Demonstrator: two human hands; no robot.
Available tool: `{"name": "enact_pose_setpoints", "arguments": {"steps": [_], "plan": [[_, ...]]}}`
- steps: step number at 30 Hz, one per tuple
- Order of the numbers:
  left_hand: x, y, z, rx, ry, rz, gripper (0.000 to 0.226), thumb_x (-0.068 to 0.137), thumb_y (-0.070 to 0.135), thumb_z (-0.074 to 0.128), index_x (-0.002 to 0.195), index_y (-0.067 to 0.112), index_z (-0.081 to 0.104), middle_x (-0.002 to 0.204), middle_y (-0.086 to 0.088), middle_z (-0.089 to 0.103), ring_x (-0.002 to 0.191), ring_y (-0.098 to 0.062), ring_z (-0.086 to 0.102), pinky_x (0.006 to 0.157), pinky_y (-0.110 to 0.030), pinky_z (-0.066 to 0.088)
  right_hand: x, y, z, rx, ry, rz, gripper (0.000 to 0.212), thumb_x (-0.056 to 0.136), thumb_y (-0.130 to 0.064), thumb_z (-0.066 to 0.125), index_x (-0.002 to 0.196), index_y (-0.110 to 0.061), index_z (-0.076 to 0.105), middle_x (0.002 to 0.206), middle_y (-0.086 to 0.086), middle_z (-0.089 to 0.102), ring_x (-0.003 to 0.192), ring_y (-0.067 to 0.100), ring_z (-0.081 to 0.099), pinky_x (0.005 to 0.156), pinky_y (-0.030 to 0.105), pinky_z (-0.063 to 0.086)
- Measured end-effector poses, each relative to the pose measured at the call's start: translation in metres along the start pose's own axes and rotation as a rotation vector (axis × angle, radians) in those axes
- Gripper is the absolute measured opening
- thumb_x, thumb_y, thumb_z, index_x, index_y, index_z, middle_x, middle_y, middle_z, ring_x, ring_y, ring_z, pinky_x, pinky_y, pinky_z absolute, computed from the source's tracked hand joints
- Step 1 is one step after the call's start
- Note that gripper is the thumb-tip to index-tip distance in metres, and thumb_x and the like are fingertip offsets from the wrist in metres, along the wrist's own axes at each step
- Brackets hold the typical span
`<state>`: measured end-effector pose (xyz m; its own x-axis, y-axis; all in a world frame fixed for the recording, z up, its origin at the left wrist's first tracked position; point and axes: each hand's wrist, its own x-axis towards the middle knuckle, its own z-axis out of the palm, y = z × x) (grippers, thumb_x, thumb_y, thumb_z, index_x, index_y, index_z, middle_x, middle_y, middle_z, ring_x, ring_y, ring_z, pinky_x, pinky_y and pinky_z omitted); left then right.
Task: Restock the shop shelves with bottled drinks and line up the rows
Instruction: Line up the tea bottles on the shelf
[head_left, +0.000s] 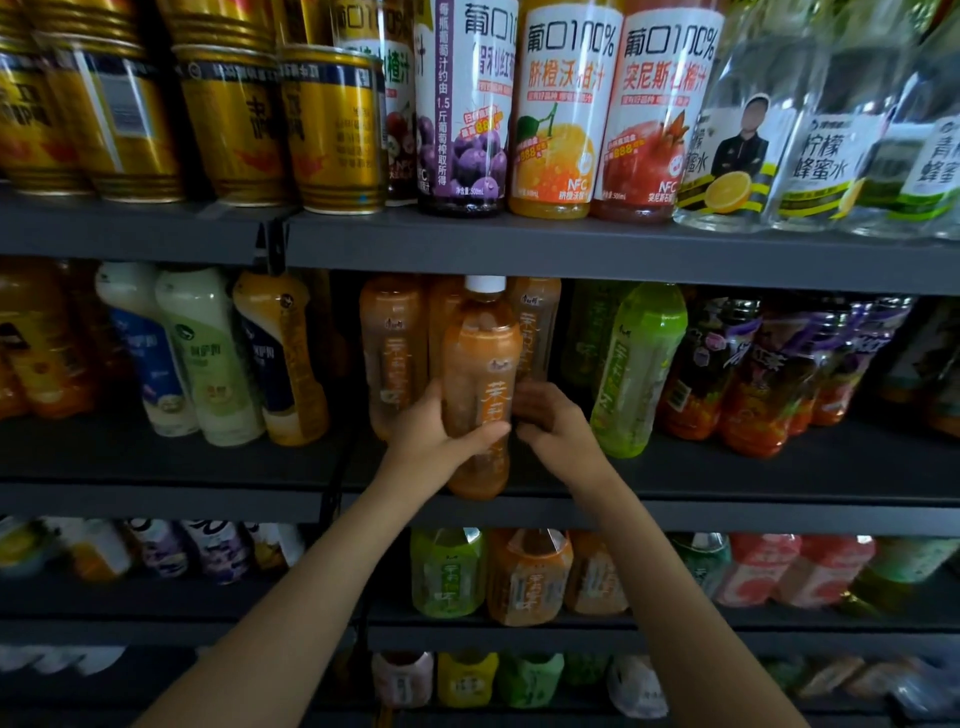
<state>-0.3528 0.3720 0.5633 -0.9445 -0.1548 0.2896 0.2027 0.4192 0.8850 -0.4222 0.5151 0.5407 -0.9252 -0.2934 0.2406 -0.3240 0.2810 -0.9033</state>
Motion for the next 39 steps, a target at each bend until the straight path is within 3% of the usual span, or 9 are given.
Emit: {"name": "enact_pose_setpoints", "arguments": {"steps": [2, 4, 7, 10, 14, 19, 25, 29, 39], "plan": [[0.004, 0.006, 0.017, 0.033, -0.011, 0.011, 0.068, 0.074, 0.037, 0.073, 0.131, 0.02, 0.041, 0.124, 0.004, 0.056, 0.117, -0.012, 0.051, 0.096, -0.025, 0.04, -0.004, 0.0, -0.011, 0.038, -0.035, -0.015, 0.04, 0.084, 0.014, 0.05, 0.119, -0.006, 0.047, 0.109, 0.001, 0.06, 0.102, 0.008, 0.058, 0.088, 0.017, 0.049], [0.008, 0.01, 0.029, 0.057, -0.019, 0.0, 0.068, 0.075, 0.04, 0.072, 0.132, 0.019, 0.041, 0.128, 0.003, 0.054, 0.119, -0.013, 0.049, 0.096, -0.024, 0.039, -0.002, 0.003, -0.021, 0.021, 0.018, -0.013, 0.038, 0.087, 0.011, 0.049, 0.121, -0.006, 0.047, 0.108, -0.003, 0.059, 0.106, 0.011, 0.057, 0.088, 0.017, 0.047], [0.011, 0.01, 0.035, 0.059, -0.02, -0.004, 0.067, 0.074, 0.041, 0.072, 0.13, 0.019, 0.042, 0.126, 0.004, 0.054, 0.117, -0.01, 0.049, 0.095, -0.023, 0.038, 0.014, 0.014, -0.029, -0.124, 0.127, 0.039, 0.043, 0.089, -0.001, 0.053, 0.131, -0.003, 0.044, 0.126, 0.007, 0.056, 0.122, 0.023, 0.051, 0.099, 0.029, 0.043], [0.006, 0.01, 0.028, 0.048, 0.001, 0.016, 0.064, 0.075, 0.036, 0.071, 0.13, 0.021, 0.041, 0.118, 0.011, 0.053, 0.109, -0.001, 0.046, 0.092, -0.02, 0.037, 0.032, 0.01, -0.023, -0.198, 0.154, 0.064, 0.056, 0.088, -0.011, 0.06, 0.138, -0.005, 0.035, 0.135, 0.013, 0.05, 0.126, 0.026, 0.047, 0.1, 0.032, 0.039], [-0.002, 0.002, 0.006, 0.043, 0.036, 0.035, 0.057, 0.074, 0.032, 0.073, 0.121, 0.03, 0.041, 0.11, 0.017, 0.054, 0.105, 0.0, 0.05, 0.09, -0.018, 0.041, 0.063, -0.005, -0.006, -0.14, 0.228, 0.168, 0.065, 0.083, -0.018, 0.067, 0.137, -0.01, 0.033, 0.138, 0.012, 0.047, 0.128, 0.028, 0.045, 0.103, 0.039, 0.04], [-0.009, -0.011, -0.025, 0.028, 0.101, -0.007, 0.066, 0.072, 0.032, 0.073, 0.129, 0.022, 0.043, 0.119, 0.007, 0.058, 0.11, -0.007, 0.054, 0.095, -0.027, 0.044, 0.077, -0.005, 0.013, -0.147, 0.311, 0.248, 0.057, 0.081, -0.021, 0.069, 0.126, -0.008, 0.038, 0.13, 0.015, 0.051, 0.119, 0.032, 0.052, 0.096, 0.044, 0.047], [-0.007, -0.015, -0.034, 0.006, 0.099, -0.005, 0.065, 0.075, 0.029, 0.072, 0.131, 0.023, 0.041, 0.117, 0.012, 0.056, 0.106, -0.002, 0.052, 0.082, -0.009, 0.04, 0.077, -0.006, 0.019, -0.164, 0.309, 0.228, 0.056, 0.082, -0.021, 0.069, 0.127, -0.008, 0.038, 0.131, 0.015, 0.051, 0.12, 0.031, 0.052, 0.097, 0.042, 0.047], [-0.007, -0.016, -0.033, -0.011, 0.103, -0.004, 0.065, 0.075, 0.029, 0.072, 0.132, 0.023, 0.041, 0.12, 0.01, 0.056, 0.109, -0.004, 0.052, 0.088, -0.015, 0.041, 0.079, -0.007, 0.015, -0.188, 0.265, 0.251, 0.058, 0.082, -0.022, 0.069, 0.128, -0.008, 0.037, 0.131, 0.015, 0.051, 0.121, 0.031, 0.051, 0.096, 0.041, 0.045], [-0.007, -0.013, -0.032, -0.019, 0.108, -0.001, 0.056, 0.076, 0.027, 0.072, 0.123, 0.03, 0.041, 0.113, 0.013, 0.056, 0.104, -0.002, 0.052, 0.08, -0.009, 0.04, 0.067, -0.005, 0.012, -0.263, 0.208, 0.17, 0.065, 0.078, -0.022, 0.073, 0.129, -0.004, 0.038, 0.132, 0.015, 0.051, 0.121, 0.03, 0.05, 0.094, 0.037, 0.045]]}}
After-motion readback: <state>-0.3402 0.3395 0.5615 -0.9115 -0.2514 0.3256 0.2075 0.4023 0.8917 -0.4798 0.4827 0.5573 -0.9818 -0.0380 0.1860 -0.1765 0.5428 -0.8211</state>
